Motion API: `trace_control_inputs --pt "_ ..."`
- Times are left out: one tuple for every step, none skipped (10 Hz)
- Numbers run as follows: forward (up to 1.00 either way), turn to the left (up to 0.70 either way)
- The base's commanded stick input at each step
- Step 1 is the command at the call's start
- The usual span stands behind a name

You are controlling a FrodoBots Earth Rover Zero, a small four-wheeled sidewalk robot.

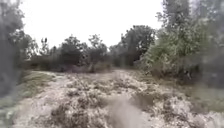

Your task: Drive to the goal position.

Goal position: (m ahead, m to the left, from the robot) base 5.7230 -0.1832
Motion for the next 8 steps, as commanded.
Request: trace_control_inputs --pt "0.7 0.0" --pt "0.7 0.0" --pt "0.7 0.0" --pt "0.7 0.0" --pt "0.7 0.0" --pt "0.7 0.0" --pt "0.7 0.0" --pt "0.7 0.0"
